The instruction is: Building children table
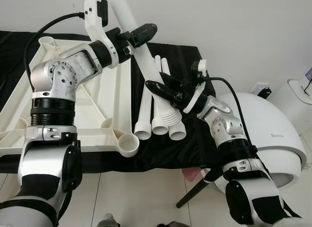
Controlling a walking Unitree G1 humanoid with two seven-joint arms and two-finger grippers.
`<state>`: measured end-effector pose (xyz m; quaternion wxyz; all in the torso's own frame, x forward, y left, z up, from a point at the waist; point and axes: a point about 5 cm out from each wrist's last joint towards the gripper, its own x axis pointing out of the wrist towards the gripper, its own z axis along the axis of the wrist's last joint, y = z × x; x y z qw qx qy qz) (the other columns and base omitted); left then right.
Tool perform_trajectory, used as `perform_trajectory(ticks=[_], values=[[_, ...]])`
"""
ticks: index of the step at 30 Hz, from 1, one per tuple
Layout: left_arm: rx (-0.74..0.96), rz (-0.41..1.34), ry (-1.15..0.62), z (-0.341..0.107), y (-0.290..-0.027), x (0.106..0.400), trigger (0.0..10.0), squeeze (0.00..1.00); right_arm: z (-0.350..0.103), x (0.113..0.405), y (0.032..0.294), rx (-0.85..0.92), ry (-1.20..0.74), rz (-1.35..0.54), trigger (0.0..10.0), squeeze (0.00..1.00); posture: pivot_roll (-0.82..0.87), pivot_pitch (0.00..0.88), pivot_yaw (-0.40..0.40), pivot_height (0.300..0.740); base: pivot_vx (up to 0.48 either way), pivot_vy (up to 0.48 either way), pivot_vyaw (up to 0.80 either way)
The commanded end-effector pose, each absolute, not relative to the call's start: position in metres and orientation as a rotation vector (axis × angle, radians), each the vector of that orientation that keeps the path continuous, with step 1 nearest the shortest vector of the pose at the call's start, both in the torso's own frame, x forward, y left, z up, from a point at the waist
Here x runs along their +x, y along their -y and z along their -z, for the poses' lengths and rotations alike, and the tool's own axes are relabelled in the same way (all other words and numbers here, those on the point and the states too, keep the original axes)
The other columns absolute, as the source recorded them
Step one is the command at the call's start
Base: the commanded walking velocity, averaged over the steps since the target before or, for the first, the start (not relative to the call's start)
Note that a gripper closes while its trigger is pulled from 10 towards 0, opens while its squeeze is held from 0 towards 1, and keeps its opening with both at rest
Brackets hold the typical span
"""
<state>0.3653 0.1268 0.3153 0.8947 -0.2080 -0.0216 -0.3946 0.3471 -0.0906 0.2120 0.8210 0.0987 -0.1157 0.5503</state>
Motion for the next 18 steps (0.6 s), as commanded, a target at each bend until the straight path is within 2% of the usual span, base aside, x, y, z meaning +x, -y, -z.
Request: perform_trajectory(ticks=[1,2,3,18], values=[[-0.427,0.863,0.075,-0.325,-0.124,0.364,2.8,0.00,-0.215,0.346,0.092,0.201,0.264,-1.178,10.0,0.00,0.07,0.000,-0.059,0.740,0.000,0.000,0.00],[-0.431,0.861,0.078,-0.326,-0.125,0.365,2.8,0.00,-0.215,0.345,0.092,0.198,0.264,-1.176,10.0,0.00,0.07,0.000,-0.059,0.740,0.000,0.000,0.00],[-0.436,0.862,0.089,-0.327,-0.127,0.365,0.0,0.00,-0.215,0.345,0.092,0.195,0.263,-1.173,10.0,0.00,0.07,0.000,-0.057,0.740,0.000,0.000,0.00],[-0.449,0.859,0.133,-0.336,-0.133,0.362,0.0,0.00,-0.214,0.350,0.095,0.183,0.264,-1.109,10.0,0.00,0.08,0.000,-0.058,0.740,0.000,0.000,0.00]])
